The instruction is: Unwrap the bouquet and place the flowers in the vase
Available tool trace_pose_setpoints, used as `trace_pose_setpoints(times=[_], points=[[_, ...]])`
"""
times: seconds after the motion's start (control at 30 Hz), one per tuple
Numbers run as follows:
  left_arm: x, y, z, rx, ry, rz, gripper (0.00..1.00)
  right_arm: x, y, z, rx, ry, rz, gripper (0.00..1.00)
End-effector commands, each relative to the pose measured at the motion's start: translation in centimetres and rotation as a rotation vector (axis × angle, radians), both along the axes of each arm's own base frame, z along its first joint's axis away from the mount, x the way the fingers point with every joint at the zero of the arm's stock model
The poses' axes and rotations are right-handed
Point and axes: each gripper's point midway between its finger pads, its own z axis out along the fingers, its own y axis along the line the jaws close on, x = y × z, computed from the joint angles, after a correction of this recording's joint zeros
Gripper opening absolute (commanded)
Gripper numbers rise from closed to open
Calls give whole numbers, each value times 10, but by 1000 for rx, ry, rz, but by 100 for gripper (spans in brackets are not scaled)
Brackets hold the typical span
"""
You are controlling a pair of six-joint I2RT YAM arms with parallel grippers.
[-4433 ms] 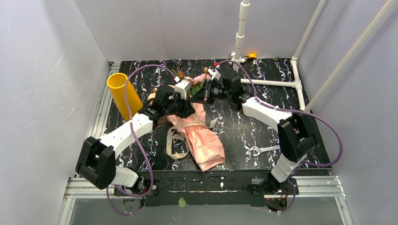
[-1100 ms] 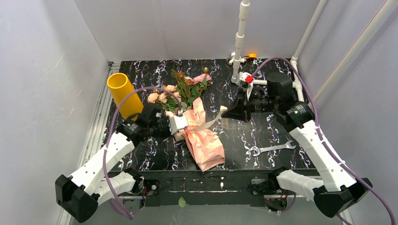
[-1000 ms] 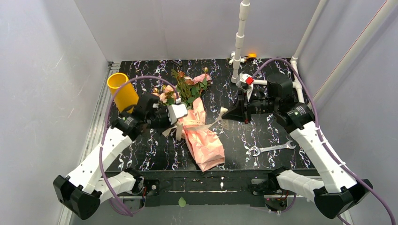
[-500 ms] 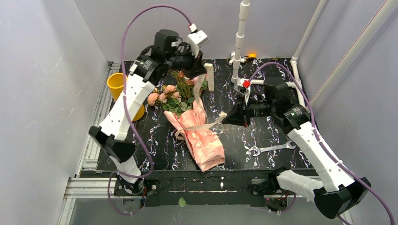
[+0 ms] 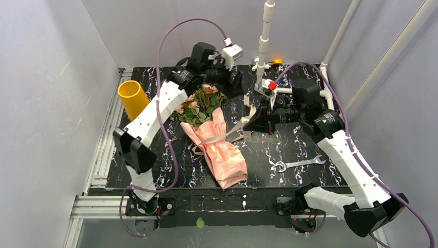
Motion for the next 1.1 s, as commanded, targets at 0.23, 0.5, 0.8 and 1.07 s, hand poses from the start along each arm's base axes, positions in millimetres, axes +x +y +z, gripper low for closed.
trace_pose_setpoints(times=[0.23,0.5,0.8,1.07], points=[[-119,145,-15,-89,-22,78,88,31,19,83,188,-109,-63,1],[-160,163,-94,-49,-22,25,81,53,27,118,293,-12,-43,1],[-151,173,-136,42,-74,37,77,70,24,131,375,73,-36,1],[-140,168,-149,69,-56,18,70,75,26,121,378,109,-39,1]])
